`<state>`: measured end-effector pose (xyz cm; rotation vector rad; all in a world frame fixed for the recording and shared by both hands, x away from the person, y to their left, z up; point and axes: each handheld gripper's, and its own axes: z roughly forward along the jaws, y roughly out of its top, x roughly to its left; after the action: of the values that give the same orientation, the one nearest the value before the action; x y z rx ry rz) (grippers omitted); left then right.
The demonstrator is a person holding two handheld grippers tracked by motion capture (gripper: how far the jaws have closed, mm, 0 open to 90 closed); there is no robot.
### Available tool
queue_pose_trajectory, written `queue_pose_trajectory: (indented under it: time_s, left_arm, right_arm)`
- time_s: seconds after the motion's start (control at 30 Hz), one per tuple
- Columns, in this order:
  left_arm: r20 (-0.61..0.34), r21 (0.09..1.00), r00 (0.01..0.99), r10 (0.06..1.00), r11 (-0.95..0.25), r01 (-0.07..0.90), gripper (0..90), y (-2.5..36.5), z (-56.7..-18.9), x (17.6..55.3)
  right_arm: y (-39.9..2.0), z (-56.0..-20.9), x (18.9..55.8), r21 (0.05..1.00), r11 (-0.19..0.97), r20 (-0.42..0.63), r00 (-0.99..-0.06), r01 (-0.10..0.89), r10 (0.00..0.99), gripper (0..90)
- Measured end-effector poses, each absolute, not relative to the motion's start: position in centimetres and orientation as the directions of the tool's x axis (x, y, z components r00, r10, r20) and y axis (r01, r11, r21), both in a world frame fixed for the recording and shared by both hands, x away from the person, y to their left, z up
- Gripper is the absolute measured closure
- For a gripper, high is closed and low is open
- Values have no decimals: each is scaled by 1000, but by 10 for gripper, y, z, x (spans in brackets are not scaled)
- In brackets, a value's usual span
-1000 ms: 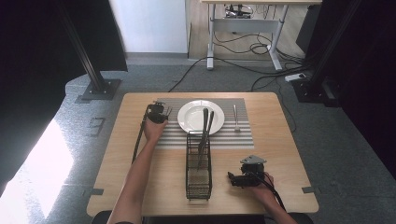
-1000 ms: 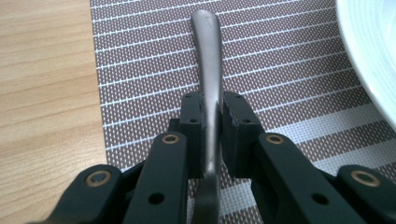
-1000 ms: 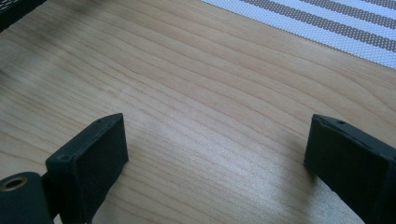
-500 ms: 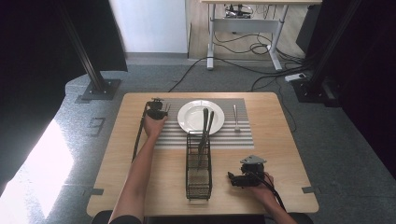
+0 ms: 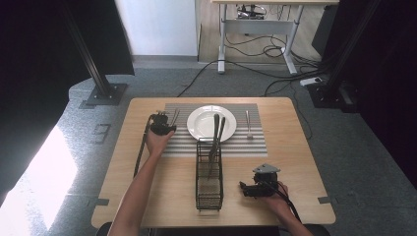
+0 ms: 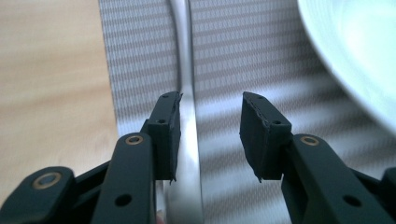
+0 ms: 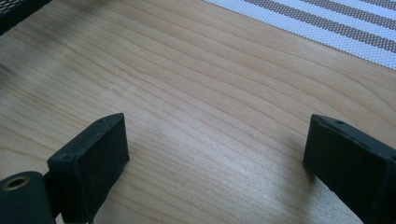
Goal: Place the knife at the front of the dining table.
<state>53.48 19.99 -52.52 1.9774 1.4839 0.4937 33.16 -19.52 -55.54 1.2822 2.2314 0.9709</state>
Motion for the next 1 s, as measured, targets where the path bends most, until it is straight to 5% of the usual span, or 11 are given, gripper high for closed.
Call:
queue_pose_trajectory:
  time_s: [1.0]
  left_arm:
    - [-98, 674, 320, 942, -173, 718, 591, 208, -537, 498]
  right_arm:
    - [-195, -555, 332, 727, 343, 9, -508, 595, 861, 62]
